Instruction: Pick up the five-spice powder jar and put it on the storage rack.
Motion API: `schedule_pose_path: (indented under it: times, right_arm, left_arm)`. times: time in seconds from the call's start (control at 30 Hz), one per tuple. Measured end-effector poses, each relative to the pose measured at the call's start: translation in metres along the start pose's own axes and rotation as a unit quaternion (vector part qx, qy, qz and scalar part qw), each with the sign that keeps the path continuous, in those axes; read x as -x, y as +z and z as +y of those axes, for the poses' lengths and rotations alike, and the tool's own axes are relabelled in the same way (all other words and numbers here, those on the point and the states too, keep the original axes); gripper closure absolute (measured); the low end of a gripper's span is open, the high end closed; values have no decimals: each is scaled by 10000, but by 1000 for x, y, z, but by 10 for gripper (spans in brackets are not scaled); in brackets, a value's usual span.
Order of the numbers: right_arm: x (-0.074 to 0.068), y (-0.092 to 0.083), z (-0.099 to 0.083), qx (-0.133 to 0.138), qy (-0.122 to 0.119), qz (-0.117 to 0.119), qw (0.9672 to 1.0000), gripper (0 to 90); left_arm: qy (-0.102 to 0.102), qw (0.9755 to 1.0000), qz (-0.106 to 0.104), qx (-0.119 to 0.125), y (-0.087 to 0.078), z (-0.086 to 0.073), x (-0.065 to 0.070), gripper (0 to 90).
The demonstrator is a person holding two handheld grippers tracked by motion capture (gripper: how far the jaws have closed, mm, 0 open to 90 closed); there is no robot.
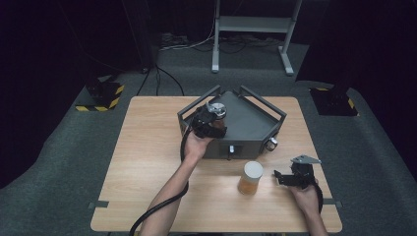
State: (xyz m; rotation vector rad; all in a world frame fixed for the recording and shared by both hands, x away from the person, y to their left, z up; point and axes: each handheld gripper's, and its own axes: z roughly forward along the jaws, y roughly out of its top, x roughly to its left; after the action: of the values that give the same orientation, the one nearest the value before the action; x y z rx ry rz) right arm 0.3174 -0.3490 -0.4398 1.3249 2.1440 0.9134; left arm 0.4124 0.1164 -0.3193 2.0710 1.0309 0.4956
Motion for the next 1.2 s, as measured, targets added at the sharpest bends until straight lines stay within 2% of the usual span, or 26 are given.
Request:
schedule_pose_path:
  times: [0.83, 0.9, 1.2]
  right_arm:
    - [0, 0, 0, 0, -3, -2, 10000, 84]
    - [0, 0, 0, 1, -2, -2, 10000, 84]
    - [0, 0, 0, 1, -2, -2, 10000, 84]
  left_arm:
    - [-23, 10000, 52, 31, 1, -5, 3, 304]
    - [41, 9999, 91, 38, 1, -6, 5, 281]
    - [-67, 9998, 25, 190, -4, -10, 2, 157]
